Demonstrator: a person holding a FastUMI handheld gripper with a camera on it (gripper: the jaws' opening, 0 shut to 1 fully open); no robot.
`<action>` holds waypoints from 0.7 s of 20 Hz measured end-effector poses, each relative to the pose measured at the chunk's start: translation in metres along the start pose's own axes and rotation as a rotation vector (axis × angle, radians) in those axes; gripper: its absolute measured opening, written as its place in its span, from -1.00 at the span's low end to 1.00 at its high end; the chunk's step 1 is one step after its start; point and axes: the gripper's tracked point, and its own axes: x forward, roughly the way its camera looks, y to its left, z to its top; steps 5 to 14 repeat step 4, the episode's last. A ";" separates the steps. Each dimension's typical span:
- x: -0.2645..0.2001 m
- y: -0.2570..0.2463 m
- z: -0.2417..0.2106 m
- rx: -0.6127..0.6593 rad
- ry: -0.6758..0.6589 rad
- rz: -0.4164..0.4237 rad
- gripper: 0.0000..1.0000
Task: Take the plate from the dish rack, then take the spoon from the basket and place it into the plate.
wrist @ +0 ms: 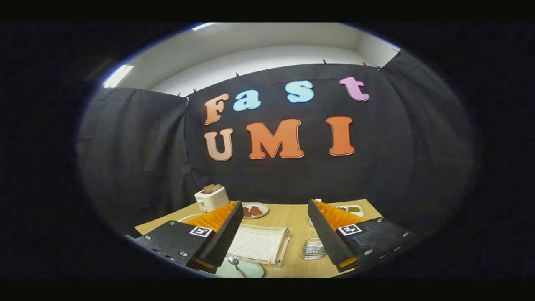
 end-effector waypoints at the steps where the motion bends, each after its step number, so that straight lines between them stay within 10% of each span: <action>1: -0.001 0.000 0.001 -0.006 -0.008 -0.011 0.88; 14: -0.002 0.002 0.008 -0.031 -0.030 -0.015 0.90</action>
